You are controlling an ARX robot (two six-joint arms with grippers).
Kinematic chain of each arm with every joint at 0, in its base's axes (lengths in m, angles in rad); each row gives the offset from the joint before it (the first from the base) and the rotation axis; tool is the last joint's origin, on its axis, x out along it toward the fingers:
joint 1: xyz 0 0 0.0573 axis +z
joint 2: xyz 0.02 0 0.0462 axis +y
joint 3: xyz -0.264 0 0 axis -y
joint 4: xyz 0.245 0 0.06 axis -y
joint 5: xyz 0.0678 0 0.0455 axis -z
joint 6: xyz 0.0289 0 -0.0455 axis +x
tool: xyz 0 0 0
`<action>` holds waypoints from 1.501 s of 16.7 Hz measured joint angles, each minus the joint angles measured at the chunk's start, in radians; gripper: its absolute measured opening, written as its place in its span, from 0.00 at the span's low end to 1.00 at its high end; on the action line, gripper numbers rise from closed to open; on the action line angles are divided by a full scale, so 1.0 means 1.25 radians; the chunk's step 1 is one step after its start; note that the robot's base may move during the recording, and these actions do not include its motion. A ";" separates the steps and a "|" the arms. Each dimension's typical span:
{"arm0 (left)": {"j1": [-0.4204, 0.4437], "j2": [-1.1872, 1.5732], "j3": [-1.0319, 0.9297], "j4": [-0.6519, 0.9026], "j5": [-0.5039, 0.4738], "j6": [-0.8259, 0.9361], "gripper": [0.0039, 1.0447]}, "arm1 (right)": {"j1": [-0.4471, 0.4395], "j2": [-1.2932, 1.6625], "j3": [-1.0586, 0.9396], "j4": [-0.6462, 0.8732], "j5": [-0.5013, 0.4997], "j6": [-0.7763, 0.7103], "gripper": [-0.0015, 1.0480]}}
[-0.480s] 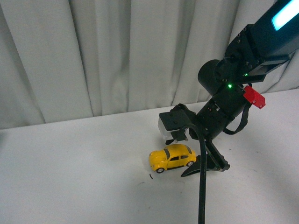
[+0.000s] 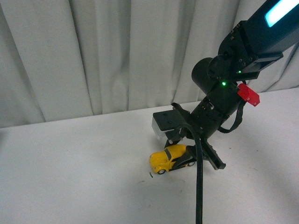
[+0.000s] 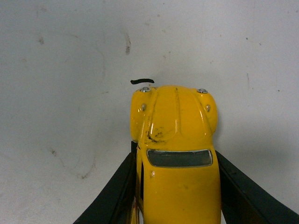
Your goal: Wind up and store yellow beetle toy
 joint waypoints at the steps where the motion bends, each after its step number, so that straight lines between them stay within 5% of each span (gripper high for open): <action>1: 0.000 0.000 0.000 0.000 0.000 0.000 0.94 | 0.000 0.000 0.000 -0.002 -0.001 -0.002 0.40; 11: 0.000 0.000 0.000 0.000 0.000 0.000 0.94 | -0.020 -0.005 -0.023 0.014 -0.009 -0.022 0.39; 25: 0.000 0.000 0.000 0.000 0.000 0.000 0.94 | -0.134 -0.046 -0.126 0.060 -0.046 -0.049 0.39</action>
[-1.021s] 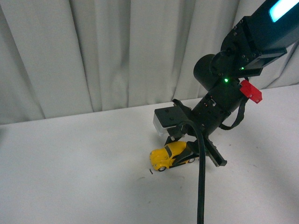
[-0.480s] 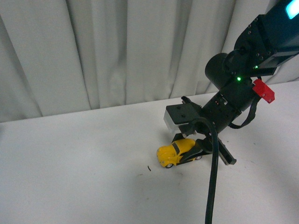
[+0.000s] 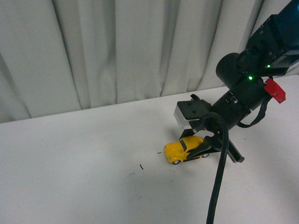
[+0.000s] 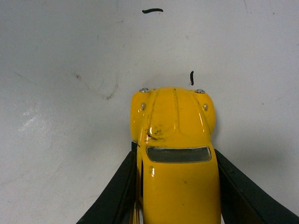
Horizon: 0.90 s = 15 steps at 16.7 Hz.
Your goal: Wind up and store yellow beetle toy
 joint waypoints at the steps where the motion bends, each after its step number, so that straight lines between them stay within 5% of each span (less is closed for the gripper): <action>1: 0.000 0.000 0.000 0.000 0.000 0.000 0.94 | -0.010 -0.005 -0.010 0.004 -0.002 -0.001 0.39; 15: 0.000 0.000 0.000 0.000 0.000 0.000 0.94 | -0.203 -0.080 -0.175 0.065 -0.019 -0.028 0.39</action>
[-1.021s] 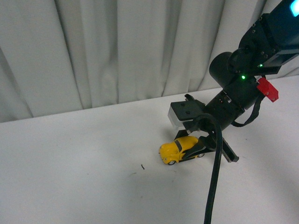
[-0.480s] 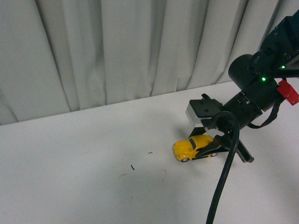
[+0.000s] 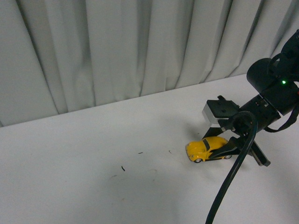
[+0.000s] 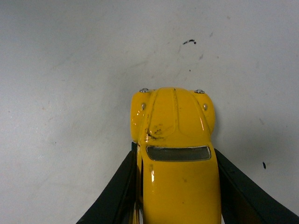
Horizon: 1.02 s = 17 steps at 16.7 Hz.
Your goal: Wind up and store yellow beetle toy
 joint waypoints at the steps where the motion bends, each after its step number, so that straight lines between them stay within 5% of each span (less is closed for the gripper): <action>1: 0.000 0.000 0.000 0.000 0.000 0.000 0.94 | -0.010 -0.001 -0.004 0.002 -0.001 -0.001 0.39; 7: 0.000 0.000 0.000 0.000 0.000 0.000 0.94 | -0.036 -0.007 -0.021 0.023 -0.007 -0.002 0.40; 9: 0.000 0.000 0.000 0.000 0.000 0.000 0.94 | -0.036 -0.001 -0.024 0.026 0.009 0.015 0.68; 12: 0.000 0.000 0.000 0.000 0.000 0.000 0.94 | -0.035 -0.001 -0.021 0.025 0.009 0.026 0.95; 17: 0.000 0.000 0.000 0.000 0.000 0.000 0.94 | -0.031 -0.001 -0.021 0.028 0.010 0.036 0.94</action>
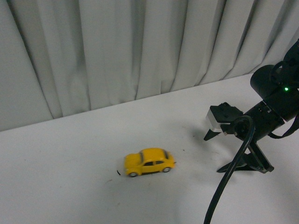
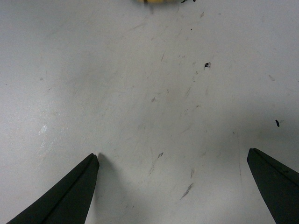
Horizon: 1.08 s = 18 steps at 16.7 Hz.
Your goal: Wind up and store yellow beetle toy
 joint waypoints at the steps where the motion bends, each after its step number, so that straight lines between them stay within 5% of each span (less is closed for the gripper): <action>1: 0.000 0.000 0.000 0.000 0.000 0.000 0.94 | 0.000 0.000 0.000 0.001 0.000 0.001 0.94; 18: 0.000 0.000 0.000 0.000 0.000 0.000 0.94 | 0.043 -0.128 0.096 -0.021 0.014 0.055 0.94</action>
